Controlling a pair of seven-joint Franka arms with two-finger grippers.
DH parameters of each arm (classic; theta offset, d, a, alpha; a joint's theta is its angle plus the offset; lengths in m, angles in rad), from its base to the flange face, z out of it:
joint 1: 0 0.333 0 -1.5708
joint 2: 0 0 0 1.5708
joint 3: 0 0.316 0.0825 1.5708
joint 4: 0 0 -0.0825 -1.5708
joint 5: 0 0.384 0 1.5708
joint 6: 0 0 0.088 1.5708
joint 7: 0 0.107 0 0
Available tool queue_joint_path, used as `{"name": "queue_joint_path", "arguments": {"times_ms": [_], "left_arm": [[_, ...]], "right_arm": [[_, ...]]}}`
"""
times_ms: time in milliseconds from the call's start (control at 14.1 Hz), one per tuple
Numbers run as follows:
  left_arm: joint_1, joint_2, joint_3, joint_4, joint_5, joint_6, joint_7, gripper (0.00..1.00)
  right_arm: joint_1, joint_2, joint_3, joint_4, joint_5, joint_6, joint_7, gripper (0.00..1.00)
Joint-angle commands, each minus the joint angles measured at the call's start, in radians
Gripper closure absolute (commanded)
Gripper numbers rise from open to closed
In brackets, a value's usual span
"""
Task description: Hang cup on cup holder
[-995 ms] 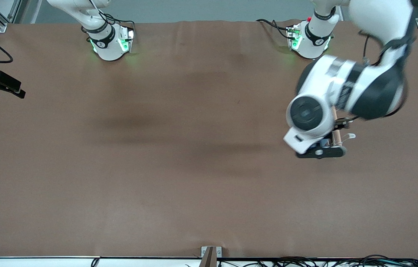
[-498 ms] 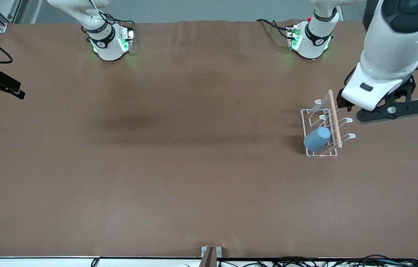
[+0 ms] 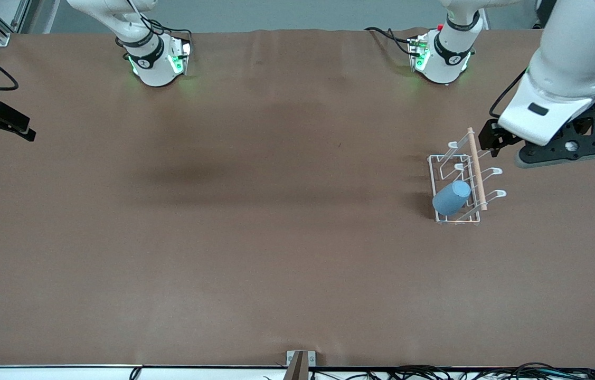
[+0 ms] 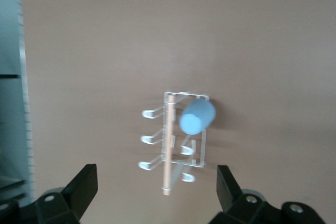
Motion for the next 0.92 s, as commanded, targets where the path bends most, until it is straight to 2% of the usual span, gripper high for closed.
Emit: {"name": "queue_joint_path", "arguments": {"times_ms": [0,71,213,498,640,853], "left_arm": [[-0.027,-0.12,0.19,-0.084,-0.194,0.042,0.022,0.0],[-0.049,-0.133,0.247,-0.087,-0.244,0.042,0.038,0.0],[-0.058,-0.153,0.308,-0.112,-0.276,0.04,0.077,0.0],[-0.073,-0.249,0.414,-0.254,-0.383,0.066,0.224,0.0],[-0.09,-0.303,0.435,-0.336,-0.382,0.092,0.275,0.0],[-0.087,-0.441,0.435,-0.552,-0.378,0.241,0.345,0.0]], "right_arm": [[0.003,0.001,0.003,0.003,-0.013,0.004,0.017,0.0],[0.003,0.001,0.003,0.003,-0.013,0.004,0.017,0.0],[0.003,0.001,0.003,0.003,-0.013,0.002,0.017,0.0],[0.003,0.001,0.003,0.004,-0.013,0.001,0.017,0.0],[0.001,0.001,0.003,0.004,-0.012,-0.001,0.013,0.0],[0.0,0.001,0.003,0.004,-0.012,0.002,0.013,0.0]]}}
